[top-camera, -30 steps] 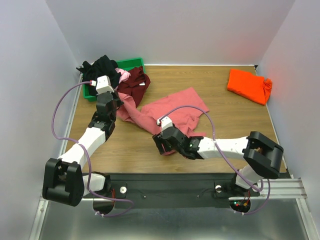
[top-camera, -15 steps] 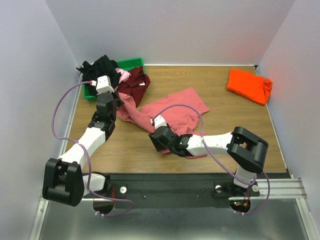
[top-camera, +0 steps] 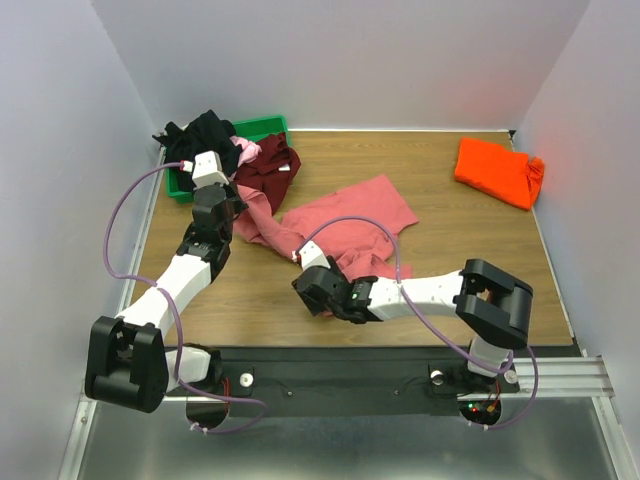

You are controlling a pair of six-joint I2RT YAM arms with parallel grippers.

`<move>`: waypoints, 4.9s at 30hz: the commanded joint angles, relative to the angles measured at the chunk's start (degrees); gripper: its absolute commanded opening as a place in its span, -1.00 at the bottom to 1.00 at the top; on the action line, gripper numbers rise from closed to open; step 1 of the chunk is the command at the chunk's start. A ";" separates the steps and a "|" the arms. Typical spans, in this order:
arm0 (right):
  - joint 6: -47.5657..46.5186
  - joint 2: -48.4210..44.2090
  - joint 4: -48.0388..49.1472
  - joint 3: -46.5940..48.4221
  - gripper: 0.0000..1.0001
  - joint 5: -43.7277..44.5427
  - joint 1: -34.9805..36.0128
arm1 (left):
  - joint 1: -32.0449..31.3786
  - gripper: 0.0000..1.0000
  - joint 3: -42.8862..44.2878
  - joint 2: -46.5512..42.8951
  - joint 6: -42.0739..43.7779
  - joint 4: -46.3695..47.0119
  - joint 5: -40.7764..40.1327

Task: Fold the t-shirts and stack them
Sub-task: Flatten the tshirt out

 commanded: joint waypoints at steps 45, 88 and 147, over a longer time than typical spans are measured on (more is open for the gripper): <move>-1.07 -26.81 5.42 -10.35 -0.99 8.57 -23.43 | 1.45 -1.00 2.16 -1.19 0.61 1.64 -2.40; -23.32 -58.90 -4.06 39.58 -0.99 -13.50 -38.83 | 5.58 -1.00 43.38 -30.37 3.25 -13.39 26.51; -32.19 -54.07 1.11 34.76 -0.99 3.81 -38.74 | 5.58 -1.00 46.81 -15.96 2.11 -8.74 36.45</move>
